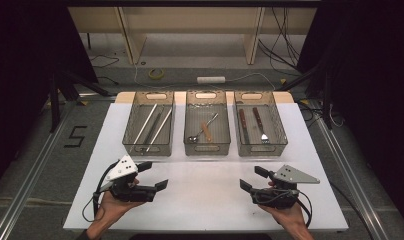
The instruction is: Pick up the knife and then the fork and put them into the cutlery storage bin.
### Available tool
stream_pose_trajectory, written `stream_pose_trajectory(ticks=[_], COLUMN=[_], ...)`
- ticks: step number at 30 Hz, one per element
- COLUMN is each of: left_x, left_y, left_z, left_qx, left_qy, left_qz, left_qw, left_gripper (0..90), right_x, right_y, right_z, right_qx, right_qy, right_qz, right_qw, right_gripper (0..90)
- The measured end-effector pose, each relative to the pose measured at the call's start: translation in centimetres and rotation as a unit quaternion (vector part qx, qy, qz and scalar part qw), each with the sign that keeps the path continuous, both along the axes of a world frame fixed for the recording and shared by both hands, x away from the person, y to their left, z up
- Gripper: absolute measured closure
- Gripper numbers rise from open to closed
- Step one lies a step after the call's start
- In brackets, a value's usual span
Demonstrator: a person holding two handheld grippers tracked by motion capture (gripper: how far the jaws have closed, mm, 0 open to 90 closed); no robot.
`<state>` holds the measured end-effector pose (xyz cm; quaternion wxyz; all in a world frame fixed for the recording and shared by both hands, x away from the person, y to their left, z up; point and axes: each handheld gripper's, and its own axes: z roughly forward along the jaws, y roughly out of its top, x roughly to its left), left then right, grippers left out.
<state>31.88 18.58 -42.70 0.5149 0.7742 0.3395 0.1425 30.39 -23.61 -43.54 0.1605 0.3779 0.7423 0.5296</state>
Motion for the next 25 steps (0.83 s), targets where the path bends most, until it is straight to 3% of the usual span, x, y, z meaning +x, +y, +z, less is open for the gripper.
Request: stream_pose_trajectory(ticks=[25], left_x=[0.06], left_y=[-0.02], left_z=[-0.03], left_qx=[0.002], left_qy=[0.0], left_qz=[-0.001], left_qw=[1.0], left_gripper=[15.4], right_x=[0.05], right_y=[-0.22], right_z=[-0.19], right_qx=[-0.013], right_qy=[-0.001], right_qz=[-0.011], right_qw=[0.9999], right_gripper=[24.9])
